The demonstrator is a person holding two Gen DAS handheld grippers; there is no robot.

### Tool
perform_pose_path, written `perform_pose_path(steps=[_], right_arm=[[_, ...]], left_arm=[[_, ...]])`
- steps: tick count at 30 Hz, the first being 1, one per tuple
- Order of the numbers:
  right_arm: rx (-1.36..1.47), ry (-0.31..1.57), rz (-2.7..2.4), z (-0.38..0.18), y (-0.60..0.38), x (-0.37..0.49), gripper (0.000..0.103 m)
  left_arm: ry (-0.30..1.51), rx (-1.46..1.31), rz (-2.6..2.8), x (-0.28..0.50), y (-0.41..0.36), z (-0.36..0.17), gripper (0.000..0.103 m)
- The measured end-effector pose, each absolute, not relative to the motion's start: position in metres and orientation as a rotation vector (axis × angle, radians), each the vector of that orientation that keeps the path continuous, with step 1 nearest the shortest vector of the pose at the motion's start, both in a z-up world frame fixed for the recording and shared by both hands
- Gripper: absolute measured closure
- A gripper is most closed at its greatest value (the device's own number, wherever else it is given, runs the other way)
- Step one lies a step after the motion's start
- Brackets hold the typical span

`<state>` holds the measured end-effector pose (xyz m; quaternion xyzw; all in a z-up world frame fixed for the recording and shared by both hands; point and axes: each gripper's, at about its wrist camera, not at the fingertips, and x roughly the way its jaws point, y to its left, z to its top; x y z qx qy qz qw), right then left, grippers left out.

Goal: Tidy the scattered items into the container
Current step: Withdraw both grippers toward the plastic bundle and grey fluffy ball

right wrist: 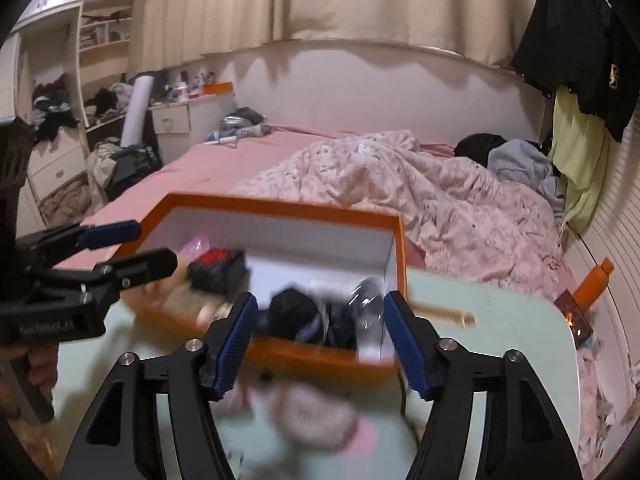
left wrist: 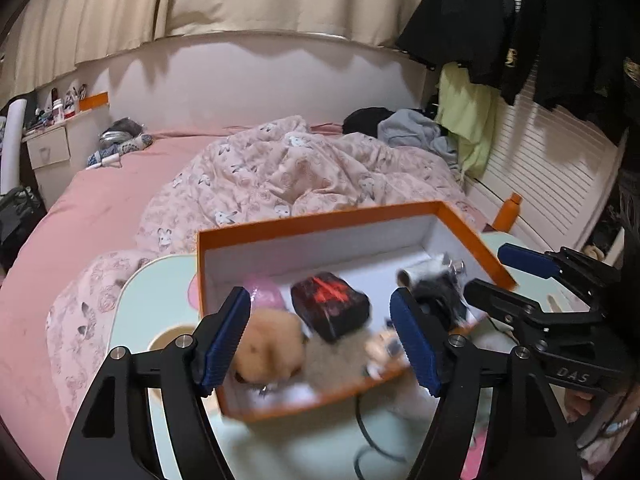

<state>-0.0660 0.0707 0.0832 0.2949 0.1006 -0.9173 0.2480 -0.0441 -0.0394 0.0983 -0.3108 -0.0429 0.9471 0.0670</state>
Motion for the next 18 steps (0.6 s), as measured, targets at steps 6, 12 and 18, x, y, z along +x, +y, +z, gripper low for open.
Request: perform_pose_path(steps=[6, 12, 18], right_arm=[[0.873, 0.309, -2.524, 0.056, 0.100, -0.018, 0.026], [1.007, 0.257, -2.499, 0.023, 0.119, -0.007, 0.026], [1.093, 0.265, -2.524, 0.009, 0.121, -0.013, 0.010]], left_arm=[[-0.052, -0.921, 2.843, 0.009, -0.020, 0.081, 0.022], [-0.034, -0.991, 2.840, 0.027, 0.000, 0.055, 0.022], [0.036, -1.147, 2.817, 0.016, 0.013, 0.025, 0.021]])
